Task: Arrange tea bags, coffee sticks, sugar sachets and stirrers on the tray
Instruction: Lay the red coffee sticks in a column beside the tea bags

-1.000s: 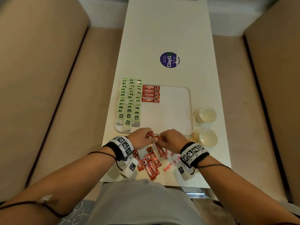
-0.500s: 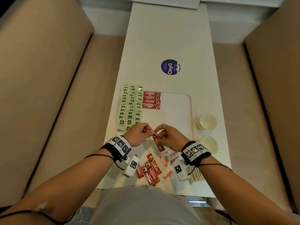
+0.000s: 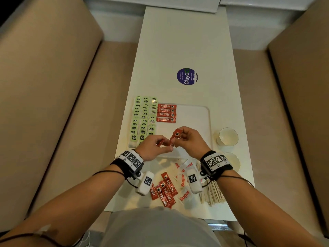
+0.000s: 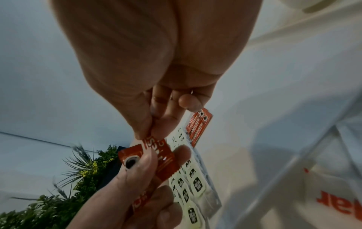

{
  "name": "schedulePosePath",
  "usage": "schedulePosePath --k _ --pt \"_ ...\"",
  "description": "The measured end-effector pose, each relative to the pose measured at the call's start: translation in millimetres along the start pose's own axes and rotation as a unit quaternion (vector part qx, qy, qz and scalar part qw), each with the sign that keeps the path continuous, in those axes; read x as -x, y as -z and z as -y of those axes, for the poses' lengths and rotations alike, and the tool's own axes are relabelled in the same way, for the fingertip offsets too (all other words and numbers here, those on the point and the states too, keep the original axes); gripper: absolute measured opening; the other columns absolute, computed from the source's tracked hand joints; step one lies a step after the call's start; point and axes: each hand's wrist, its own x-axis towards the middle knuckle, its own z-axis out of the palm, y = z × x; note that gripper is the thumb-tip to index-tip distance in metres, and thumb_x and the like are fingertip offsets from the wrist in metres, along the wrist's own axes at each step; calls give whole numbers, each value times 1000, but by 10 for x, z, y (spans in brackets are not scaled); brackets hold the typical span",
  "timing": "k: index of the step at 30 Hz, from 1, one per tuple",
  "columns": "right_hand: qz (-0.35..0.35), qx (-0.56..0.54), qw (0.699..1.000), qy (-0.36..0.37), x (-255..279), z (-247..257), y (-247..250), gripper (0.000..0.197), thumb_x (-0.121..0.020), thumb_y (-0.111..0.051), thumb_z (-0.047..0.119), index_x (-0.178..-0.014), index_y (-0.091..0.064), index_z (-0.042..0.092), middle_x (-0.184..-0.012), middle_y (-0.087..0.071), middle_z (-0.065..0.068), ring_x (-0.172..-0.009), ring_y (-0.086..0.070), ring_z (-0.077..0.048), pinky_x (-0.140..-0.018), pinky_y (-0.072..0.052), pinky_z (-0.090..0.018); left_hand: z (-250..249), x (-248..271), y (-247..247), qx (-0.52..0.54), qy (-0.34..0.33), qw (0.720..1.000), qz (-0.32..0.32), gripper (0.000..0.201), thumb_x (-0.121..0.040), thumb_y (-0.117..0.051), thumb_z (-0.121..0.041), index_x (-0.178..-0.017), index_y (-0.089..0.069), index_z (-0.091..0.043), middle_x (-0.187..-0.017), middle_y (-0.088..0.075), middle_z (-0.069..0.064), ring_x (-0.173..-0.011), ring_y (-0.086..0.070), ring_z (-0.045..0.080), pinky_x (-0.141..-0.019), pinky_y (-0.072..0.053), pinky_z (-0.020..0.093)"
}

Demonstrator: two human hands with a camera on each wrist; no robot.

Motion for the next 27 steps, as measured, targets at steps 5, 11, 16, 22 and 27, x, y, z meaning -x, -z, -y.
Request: schedulePosePath --k 5,11,16,22,27 --pt "-45 11 999 -10 -29 14 41 17 -91 -75 8 -105 -67 5 -86 -77 -6 -72 -73 -17 -64 -51 -16 -104 -64 86 66 28 995 -66 6 -91 -73 -19 -93 -76 -13 -75 -68 -8 -59 -53 -1 -60 -43 16" --pt "-46 35 998 -29 -43 -36 70 13 -98 -68 20 -102 -78 15 -90 -78 -1 -73 -72 -14 -62 -47 -14 -67 -118 221 40 19 995 -92 6 -94 -69 -15 -92 -75 -18 -84 -69 1 -72 -56 8 -71 -48 25" --pt "-48 77 995 -47 -120 -120 101 16 -99 -65 22 -90 -78 24 -81 -75 7 -73 -66 -4 -63 -48 -18 -20 -141 262 30 28 995 -92 6 -94 -69 -16 -94 -75 -14 -84 -68 3 -73 -54 10 -72 -46 24" --pt "-89 73 991 -71 -339 -156 153 12 -98 -66 16 -102 -78 17 -89 -77 1 -69 -65 -5 -60 -47 -12 40 -234 301 24 53 991 -123 7 -96 -67 -18 -101 -67 -24 -97 -73 -3 -86 -68 11 -81 -55 27" --pt "-141 99 980 -104 -565 -254 194 8 -95 -70 16 -95 -78 16 -85 -77 -3 -65 -65 -7 -63 -48 -17 20 -342 387 -129 72 985 -93 30 -95 -66 -26 -125 -63 -19 -109 -64 -4 -91 -59 11 -87 -50 28"
